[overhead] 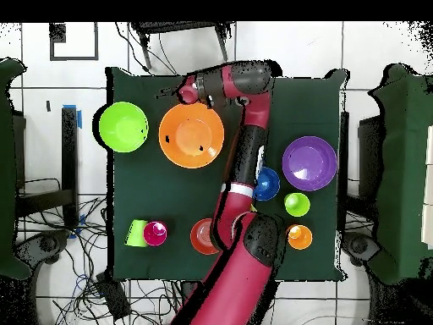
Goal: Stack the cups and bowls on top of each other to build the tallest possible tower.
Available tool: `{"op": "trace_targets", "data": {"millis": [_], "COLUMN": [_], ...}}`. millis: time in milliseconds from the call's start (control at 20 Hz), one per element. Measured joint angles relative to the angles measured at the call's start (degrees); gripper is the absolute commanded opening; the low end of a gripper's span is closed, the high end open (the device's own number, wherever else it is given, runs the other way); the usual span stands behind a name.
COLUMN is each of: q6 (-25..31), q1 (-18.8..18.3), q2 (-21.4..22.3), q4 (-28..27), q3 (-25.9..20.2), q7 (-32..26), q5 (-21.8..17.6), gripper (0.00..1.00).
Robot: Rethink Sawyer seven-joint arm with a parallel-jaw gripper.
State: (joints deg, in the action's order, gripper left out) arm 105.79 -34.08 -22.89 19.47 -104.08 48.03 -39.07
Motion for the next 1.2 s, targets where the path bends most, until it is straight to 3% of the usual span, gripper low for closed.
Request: {"op": "trace_targets", "data": {"millis": [350,600,800,950,1100,1200], "q6": [-1.6,-6.7,-13.6,-21.4,-24.1,-28.4], "q1": [0.0,0.0,-0.1,-1.0,-1.4,-2.2], "q2": [1.4,3.8,6.8,10.2,11.5,14.4], "q4": [0.0,0.0,0.7,3.5,5.0,8.8], "q3": [-2.6,-1.5,2.4,8.1,10.5,15.8], "q7": [0.0,0.0,0.0,0.0,0.0,0.4], "q5": [-6.4,-11.0,-13.6,-14.4,-14.5,-14.4], "gripper": [1.0,1.0,1.0,1.0,1.0,1.0]}}
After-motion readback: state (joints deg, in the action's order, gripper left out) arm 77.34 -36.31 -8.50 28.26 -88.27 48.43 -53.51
